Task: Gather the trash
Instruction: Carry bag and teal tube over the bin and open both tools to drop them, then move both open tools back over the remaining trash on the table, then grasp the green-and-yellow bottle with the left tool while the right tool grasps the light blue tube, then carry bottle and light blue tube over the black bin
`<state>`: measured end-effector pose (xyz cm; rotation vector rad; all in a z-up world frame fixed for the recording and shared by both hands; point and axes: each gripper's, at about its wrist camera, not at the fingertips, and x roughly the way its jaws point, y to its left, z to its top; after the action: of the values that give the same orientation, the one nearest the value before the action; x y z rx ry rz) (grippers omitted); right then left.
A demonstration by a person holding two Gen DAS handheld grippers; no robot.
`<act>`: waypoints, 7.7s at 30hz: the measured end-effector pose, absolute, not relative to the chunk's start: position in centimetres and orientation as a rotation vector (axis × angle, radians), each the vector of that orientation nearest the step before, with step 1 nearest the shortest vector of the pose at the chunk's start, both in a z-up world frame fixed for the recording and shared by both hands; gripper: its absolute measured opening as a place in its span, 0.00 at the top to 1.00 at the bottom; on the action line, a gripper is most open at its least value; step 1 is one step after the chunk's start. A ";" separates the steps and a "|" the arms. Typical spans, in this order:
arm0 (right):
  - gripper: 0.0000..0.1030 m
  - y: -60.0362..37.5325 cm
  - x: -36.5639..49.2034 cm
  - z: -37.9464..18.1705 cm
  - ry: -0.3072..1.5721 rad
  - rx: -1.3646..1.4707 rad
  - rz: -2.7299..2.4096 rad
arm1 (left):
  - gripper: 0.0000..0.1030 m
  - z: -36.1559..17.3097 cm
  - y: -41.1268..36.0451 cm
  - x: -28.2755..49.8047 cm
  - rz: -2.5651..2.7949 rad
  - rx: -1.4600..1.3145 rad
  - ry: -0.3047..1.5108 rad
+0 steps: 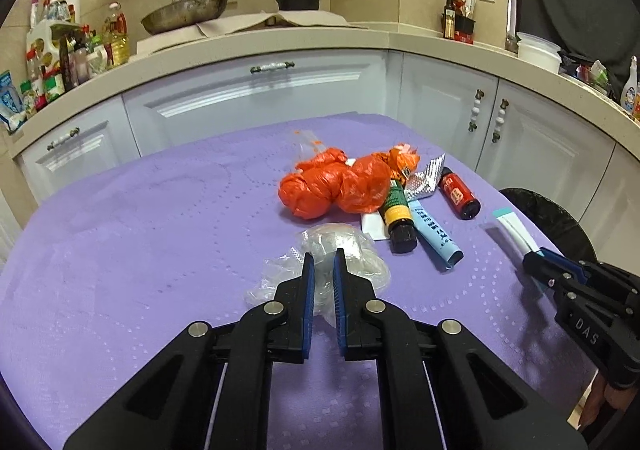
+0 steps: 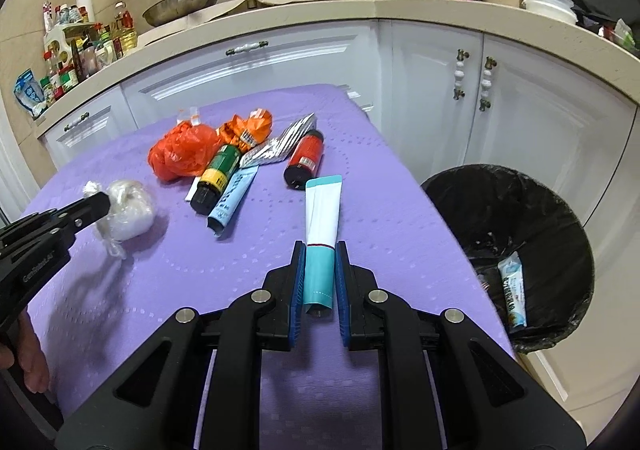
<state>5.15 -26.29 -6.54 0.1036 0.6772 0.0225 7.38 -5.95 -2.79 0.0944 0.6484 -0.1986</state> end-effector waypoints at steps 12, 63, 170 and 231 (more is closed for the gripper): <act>0.86 -29.1 4.1 -4.5 0.602 0.100 -0.048 | 0.91 -0.8 -7.1 6.6 -0.220 0.091 0.576; 0.55 -49.6 5.4 -8.3 0.527 0.196 -0.364 | 0.52 -3.9 -32.8 11.3 -0.515 0.173 0.735; 0.88 -24.1 9.6 -3.8 0.676 0.070 0.124 | 0.39 -3.3 -6.5 11.9 -0.166 0.045 0.738; 0.88 -35.5 5.5 0.9 0.491 0.097 -0.088 | 0.76 2.6 -15.6 8.6 -0.382 0.089 0.515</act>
<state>5.46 -35.49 0.88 0.0969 0.4910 -0.0879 8.55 -15.58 2.61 0.0894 0.5148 -0.3819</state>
